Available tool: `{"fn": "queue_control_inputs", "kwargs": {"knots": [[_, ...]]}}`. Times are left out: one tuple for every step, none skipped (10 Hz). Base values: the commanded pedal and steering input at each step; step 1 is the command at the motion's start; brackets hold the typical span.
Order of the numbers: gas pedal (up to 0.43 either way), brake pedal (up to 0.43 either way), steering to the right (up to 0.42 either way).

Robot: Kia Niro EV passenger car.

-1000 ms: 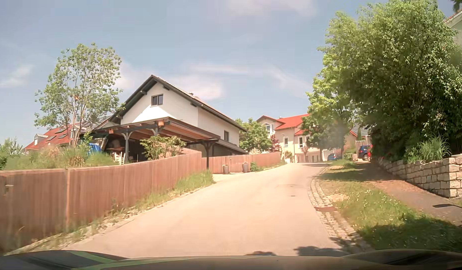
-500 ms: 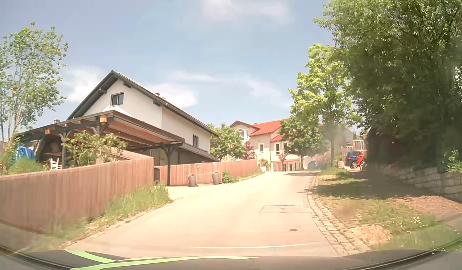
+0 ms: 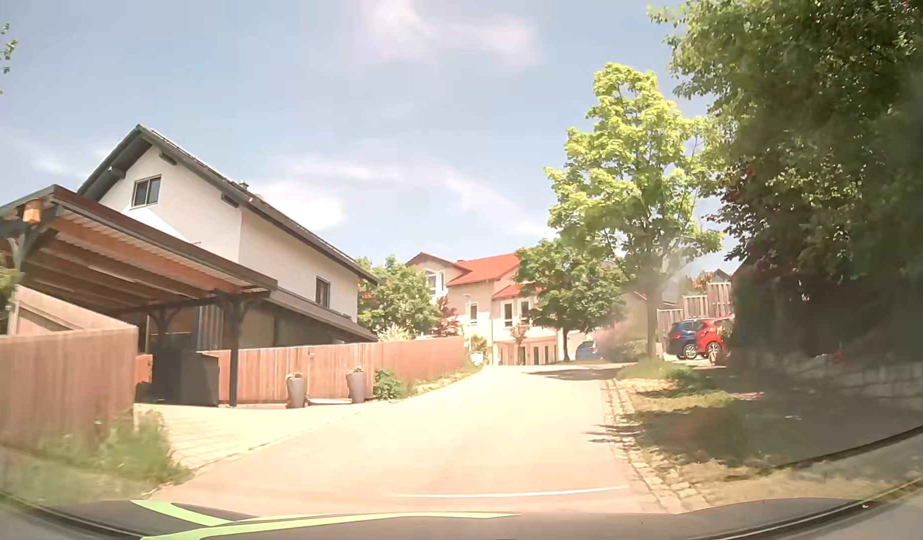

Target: Follow the waypoints while adhering to traffic rules and regulations

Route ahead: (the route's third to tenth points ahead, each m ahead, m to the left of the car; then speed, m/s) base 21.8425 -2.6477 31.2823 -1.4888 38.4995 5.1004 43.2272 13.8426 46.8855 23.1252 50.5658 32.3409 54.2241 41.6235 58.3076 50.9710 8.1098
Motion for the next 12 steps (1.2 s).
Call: {"fn": "queue_control_inputs", "kwargs": {"knots": [[0.22, 0.0, 0.092], [0.22, 0.0, 0.091], [0.22, 0.0, 0.089], [0.22, 0.0, 0.088], [0.22, 0.0, 0.086], [0.209, 0.0, 0.082], [0.209, 0.0, 0.08], [0.209, 0.0, 0.078], [0.209, 0.0, 0.075], [0.209, 0.0, 0.069], [0.209, 0.0, 0.057], [0.209, 0.0, 0.045]]}}
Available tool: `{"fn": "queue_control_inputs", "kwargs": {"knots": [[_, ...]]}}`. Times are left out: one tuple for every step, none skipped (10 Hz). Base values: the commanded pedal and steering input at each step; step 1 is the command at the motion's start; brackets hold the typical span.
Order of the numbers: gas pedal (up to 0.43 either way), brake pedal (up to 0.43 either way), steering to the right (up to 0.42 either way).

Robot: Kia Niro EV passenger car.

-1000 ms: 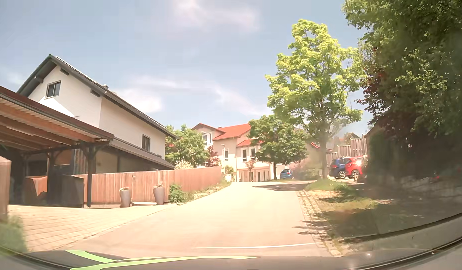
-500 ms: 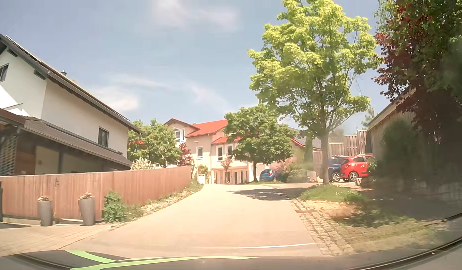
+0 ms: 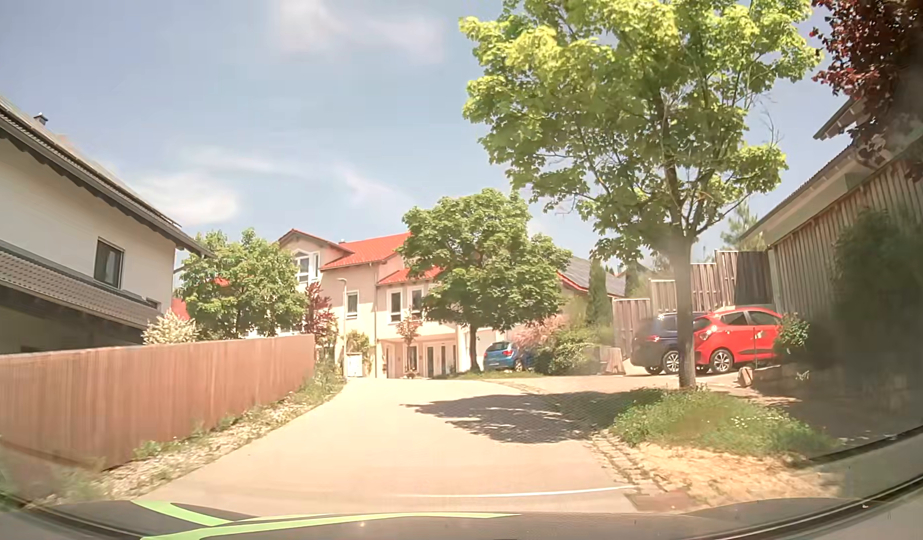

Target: Follow the waypoints while adhering to traffic rules and regulations

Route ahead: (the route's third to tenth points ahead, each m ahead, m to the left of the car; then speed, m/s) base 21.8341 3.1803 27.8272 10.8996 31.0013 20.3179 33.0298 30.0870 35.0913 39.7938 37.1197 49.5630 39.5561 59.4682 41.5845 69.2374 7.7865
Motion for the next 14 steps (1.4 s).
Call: {"fn": "queue_control_inputs", "kwargs": {"knots": [[0.209, 0.0, 0.035], [0.209, 0.0, 0.029], [0.209, 0.0, 0.021], [0.209, 0.0, 0.012], [0.197, 0.0, 0.004], [0.157, 0.0, -0.003], [0.15, 0.0, -0.011], [0.15, 0.0, -0.018], [0.15, 0.0, -0.026], [0.15, 0.0, -0.037], [0.15, 0.0, -0.052], [0.15, 0.0, -0.067], [0.15, 0.0, -0.086], [0.15, 0.0, -0.101]]}}
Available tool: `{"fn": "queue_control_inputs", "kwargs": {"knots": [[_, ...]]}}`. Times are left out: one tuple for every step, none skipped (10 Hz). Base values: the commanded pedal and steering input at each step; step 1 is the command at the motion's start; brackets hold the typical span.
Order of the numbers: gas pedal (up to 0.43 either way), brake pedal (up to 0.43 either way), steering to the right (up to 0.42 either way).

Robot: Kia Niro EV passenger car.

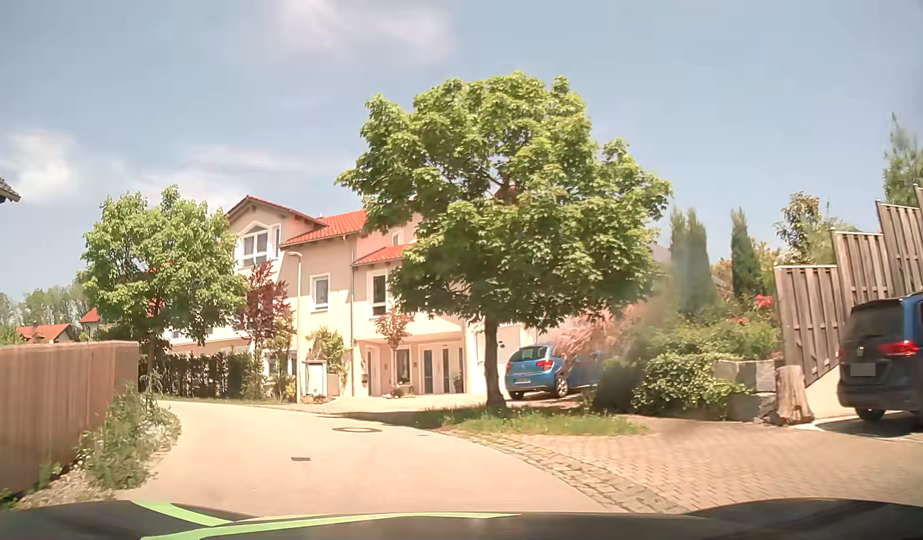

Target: Follow the waypoints while adhering to traffic rules and regulations

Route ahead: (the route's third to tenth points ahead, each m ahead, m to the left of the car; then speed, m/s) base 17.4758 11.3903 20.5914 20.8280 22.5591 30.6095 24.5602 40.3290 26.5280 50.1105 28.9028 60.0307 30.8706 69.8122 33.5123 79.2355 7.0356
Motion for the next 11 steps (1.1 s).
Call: {"fn": "queue_control_inputs", "kwargs": {"knots": [[0.15, 0.0, -0.113], [0.15, 0.0, -0.125], [0.15, 0.0, -0.134], [0.15, 0.0, -0.146], [0.15, 0.0, -0.156], [0.15, 0.0, -0.167], [0.15, 0.0, -0.181], [0.15, 0.0, -0.195], [0.15, 0.0, -0.204], [0.15, 0.0, -0.215], [0.15, 0.0, -0.226]]}}
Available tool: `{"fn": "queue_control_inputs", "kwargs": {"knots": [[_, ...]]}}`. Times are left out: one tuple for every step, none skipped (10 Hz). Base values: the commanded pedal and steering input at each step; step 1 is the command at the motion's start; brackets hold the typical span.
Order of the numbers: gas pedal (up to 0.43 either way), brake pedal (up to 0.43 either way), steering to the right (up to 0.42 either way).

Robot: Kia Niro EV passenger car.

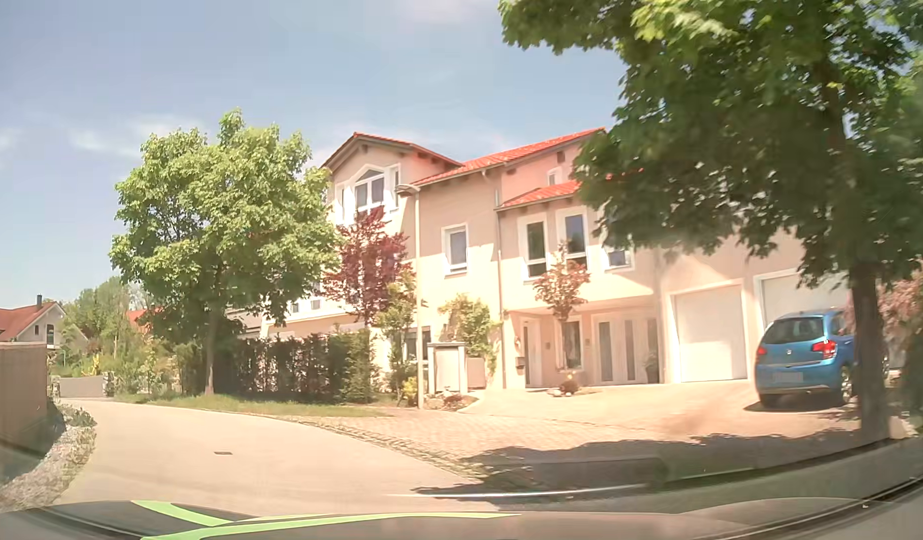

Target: Follow the waypoints while adhering to traffic rules and regulations

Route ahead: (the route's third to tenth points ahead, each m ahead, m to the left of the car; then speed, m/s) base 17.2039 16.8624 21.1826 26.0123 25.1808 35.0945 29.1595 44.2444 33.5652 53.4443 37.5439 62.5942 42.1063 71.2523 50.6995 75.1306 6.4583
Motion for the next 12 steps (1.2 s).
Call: {"fn": "queue_control_inputs", "kwargs": {"knots": [[0.15, 0.0, -0.234], [0.15, 0.0, -0.242], [0.15, 0.0, -0.249], [0.15, 0.0, -0.254], [0.15, 0.0, -0.26], [0.15, 0.0, -0.266], [0.15, 0.0, -0.269], [0.15, 0.0, -0.271], [0.15, 0.0, -0.276], [0.15, 0.0, -0.278], [0.15, 0.0, -0.279], [0.15, 0.0, -0.281]]}}
